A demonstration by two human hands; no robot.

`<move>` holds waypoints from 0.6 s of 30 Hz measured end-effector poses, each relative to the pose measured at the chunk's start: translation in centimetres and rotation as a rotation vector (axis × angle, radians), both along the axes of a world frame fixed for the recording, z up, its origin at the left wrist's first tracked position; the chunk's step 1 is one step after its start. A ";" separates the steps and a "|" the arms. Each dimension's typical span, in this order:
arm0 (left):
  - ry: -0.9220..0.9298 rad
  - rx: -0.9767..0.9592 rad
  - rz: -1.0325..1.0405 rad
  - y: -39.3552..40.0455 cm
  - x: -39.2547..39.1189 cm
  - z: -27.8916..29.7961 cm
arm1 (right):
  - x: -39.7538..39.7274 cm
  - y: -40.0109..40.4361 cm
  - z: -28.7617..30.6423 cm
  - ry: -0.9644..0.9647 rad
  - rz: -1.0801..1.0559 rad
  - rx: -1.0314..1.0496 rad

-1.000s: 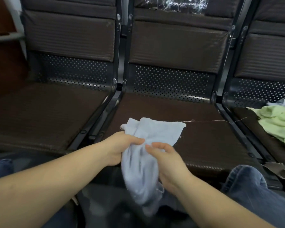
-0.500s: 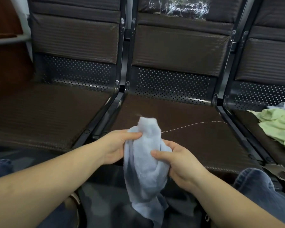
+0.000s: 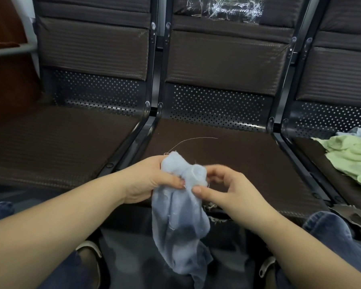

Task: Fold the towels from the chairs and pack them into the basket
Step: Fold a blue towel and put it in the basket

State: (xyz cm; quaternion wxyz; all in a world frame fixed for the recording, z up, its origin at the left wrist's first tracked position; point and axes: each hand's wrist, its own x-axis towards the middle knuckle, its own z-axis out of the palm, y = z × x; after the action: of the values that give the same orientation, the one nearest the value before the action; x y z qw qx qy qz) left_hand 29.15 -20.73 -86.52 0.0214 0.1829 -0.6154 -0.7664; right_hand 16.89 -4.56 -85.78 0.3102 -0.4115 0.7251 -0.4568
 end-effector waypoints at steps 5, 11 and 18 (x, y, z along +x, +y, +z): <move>0.050 0.040 -0.076 -0.3 0.3 0.2 | -0.1 0.1 0.3 -0.048 0.038 -0.090; -0.008 0.000 0.195 -1.1 0.7 0.5 | -1.9 0.9 0.9 0.171 0.014 0.051; -0.295 -0.242 0.215 -4.0 2.5 0.7 | -4.9 2.6 2.0 0.295 -0.034 0.149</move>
State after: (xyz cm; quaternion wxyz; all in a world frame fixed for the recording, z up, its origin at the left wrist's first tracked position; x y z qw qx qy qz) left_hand 31.69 -24.76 -85.78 0.0345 0.3538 -0.6762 -0.6453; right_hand 12.04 -1.99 -83.73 0.2221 -0.4376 0.8015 -0.3416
